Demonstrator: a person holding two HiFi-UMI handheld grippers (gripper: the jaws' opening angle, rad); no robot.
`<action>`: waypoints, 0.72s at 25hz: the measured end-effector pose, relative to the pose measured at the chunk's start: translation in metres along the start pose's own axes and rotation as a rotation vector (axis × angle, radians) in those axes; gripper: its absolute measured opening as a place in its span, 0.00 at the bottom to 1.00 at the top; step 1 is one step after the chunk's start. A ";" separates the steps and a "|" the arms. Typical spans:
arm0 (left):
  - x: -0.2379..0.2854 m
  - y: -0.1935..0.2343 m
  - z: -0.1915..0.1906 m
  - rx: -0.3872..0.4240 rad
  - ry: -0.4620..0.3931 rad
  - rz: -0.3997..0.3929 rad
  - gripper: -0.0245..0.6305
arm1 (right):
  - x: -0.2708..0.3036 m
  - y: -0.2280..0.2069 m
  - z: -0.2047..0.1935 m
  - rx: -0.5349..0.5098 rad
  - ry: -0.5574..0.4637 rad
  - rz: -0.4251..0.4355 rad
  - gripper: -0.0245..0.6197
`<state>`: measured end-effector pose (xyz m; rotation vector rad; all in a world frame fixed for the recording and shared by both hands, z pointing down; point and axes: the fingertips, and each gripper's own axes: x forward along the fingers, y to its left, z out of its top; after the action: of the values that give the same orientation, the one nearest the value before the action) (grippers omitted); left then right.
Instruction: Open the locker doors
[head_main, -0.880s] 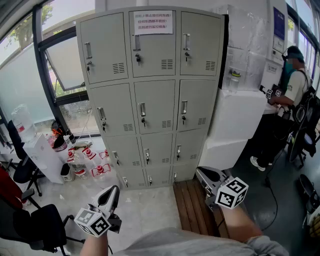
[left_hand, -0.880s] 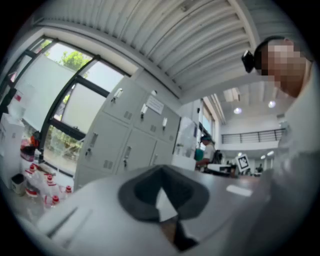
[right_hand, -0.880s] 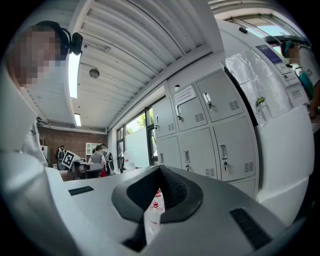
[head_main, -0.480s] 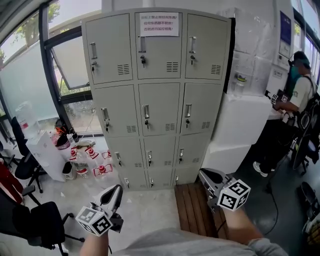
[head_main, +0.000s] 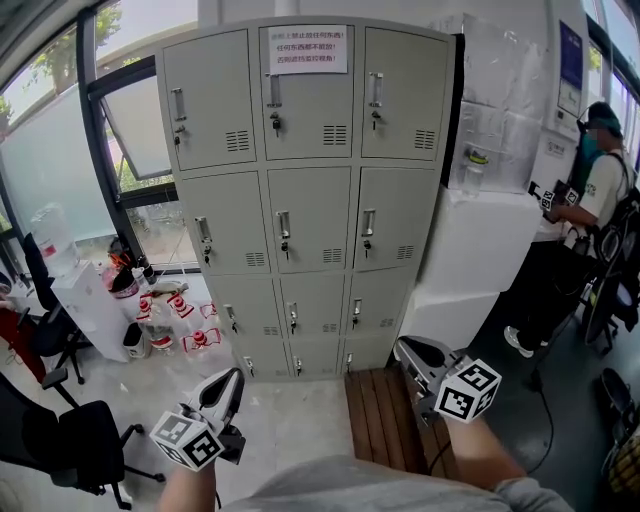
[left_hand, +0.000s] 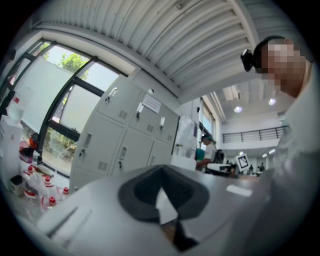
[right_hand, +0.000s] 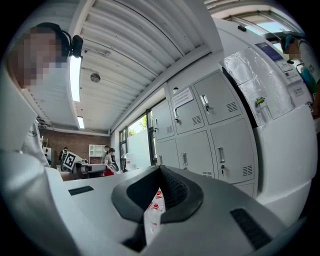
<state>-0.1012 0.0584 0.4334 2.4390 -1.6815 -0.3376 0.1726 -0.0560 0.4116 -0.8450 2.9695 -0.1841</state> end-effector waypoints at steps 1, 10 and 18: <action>0.002 -0.003 0.000 0.001 -0.002 0.003 0.03 | -0.003 -0.003 0.002 0.004 -0.002 0.004 0.05; 0.016 -0.037 -0.005 0.008 -0.016 0.043 0.04 | -0.023 -0.020 0.014 -0.015 -0.010 0.063 0.05; 0.011 -0.045 -0.013 0.011 -0.010 0.094 0.04 | -0.016 -0.025 0.005 -0.001 0.004 0.128 0.05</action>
<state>-0.0529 0.0641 0.4331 2.3595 -1.7991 -0.3293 0.1999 -0.0688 0.4104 -0.6520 3.0141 -0.1793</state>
